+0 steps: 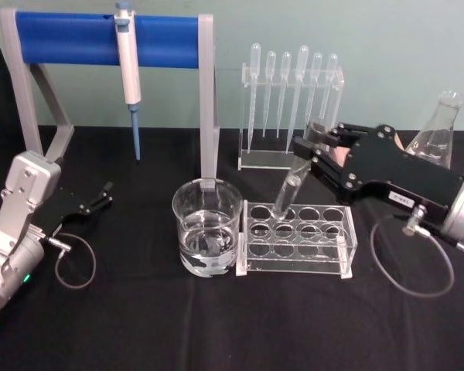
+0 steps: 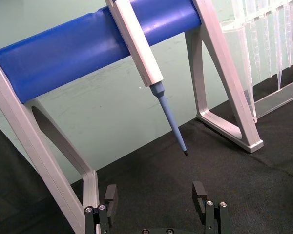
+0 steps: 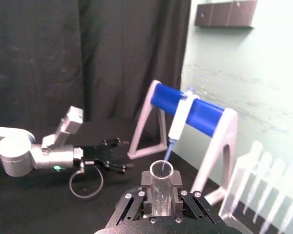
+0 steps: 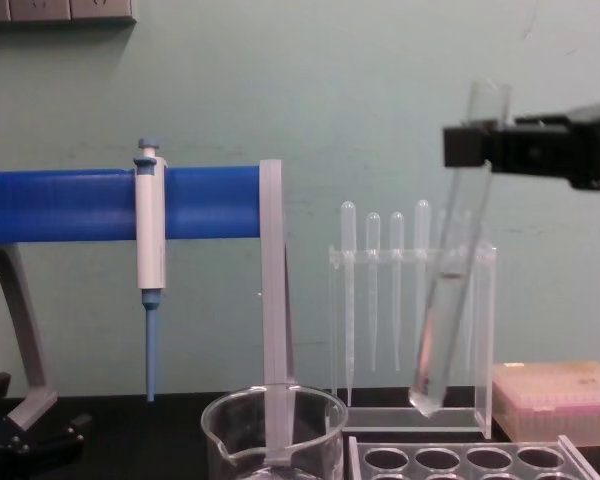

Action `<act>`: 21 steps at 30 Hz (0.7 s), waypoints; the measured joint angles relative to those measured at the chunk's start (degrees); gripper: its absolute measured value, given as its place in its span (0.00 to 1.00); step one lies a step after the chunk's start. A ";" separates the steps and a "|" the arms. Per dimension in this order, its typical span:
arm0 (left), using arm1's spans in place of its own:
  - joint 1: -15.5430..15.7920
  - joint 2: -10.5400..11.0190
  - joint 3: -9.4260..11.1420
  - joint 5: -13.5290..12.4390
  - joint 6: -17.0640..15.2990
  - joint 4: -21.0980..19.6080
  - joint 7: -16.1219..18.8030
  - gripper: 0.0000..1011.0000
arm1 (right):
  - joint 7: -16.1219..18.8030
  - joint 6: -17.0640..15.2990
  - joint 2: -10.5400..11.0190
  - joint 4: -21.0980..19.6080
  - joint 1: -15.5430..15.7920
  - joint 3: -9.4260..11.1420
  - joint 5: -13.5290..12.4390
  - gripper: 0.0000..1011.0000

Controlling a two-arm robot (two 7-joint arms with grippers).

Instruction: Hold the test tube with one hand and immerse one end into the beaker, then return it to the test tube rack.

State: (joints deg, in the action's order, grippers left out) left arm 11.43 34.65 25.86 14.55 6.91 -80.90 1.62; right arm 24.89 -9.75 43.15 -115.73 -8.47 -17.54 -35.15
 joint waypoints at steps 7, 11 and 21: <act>0.00 0.00 0.00 0.00 0.00 0.00 0.00 0.99 | -0.16 1.38 0.03 2.18 1.62 0.57 0.32 0.22; 0.00 0.00 0.00 0.00 0.00 0.00 0.00 0.99 | -0.13 1.45 -0.31 3.26 1.70 0.42 0.76 0.22; 0.00 0.00 0.00 0.00 0.00 0.00 0.00 0.99 | 0.02 1.08 -1.61 5.69 1.22 -0.99 2.24 0.22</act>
State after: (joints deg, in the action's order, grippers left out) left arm 11.43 34.64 25.86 14.55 6.91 -80.90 1.62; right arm 24.91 -8.67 41.54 -110.04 -7.24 -18.53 -32.91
